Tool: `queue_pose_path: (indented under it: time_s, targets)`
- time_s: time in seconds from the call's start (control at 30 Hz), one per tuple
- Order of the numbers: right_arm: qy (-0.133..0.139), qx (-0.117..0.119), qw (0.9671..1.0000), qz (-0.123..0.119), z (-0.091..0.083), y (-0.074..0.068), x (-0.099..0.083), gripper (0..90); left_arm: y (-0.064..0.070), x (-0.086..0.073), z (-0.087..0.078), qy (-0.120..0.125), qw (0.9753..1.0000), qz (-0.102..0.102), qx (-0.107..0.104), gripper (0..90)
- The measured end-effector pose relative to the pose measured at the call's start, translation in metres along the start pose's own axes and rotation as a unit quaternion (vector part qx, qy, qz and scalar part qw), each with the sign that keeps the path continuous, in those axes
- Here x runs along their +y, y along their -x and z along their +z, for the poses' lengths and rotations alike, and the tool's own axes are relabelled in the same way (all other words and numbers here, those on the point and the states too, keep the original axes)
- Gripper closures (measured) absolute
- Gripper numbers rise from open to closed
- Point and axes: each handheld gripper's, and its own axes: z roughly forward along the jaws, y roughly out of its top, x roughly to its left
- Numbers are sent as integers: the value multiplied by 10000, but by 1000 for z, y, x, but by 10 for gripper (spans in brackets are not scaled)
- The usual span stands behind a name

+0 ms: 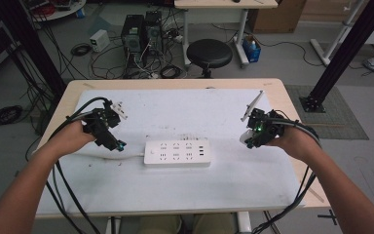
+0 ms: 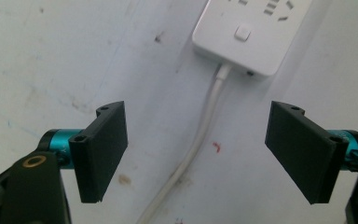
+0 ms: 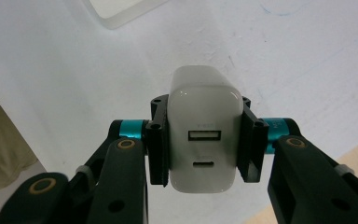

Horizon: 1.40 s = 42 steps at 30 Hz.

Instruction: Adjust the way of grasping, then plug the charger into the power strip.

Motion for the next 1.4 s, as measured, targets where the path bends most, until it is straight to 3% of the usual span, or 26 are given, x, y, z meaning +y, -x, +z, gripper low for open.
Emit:
queue_pose_path:
  time_s: [0.1, 0.2, 0.47, 0.6, 0.9, 1.03, 1.3, 1.4]
  targets:
    - [39, -104, 9999, 1, -8, 3, 0, 619, -3, -6, 2, -88, 9999, -136, -1, 210]
    - [75, -130, 9999, 81, -15, 7, -2, 619, -2, -11, 3, -165, 9998, -115, -1, 210]
    - [108, -277, 9995, 122, -17, 6, -5, 619, -1, -17, -3, -32, 10000, -61, -14, 210]
    - [101, -274, 9995, 136, -16, 6, -4, 619, 1, -18, -5, -19, 9999, 80, -91, 210]
    - [232, -168, 9996, 59, -17, 2, 3, 618, -3, -19, -3, -9, 10000, 32, -92, 210]
    - [338, -42, 9994, -85, -17, -2, 15, 618, -7, -17, 2, -89, 9999, -119, -22, 210]
    - [324, 20, 9983, -483, -5, -6, 47, 619, -1, -16, 10, -76, 9999, -132, -14, 210]
    - [476, 37, 9969, -631, 1, -8, 62, 619, 2, -17, 16, -146, 9998, -114, -28, 210]
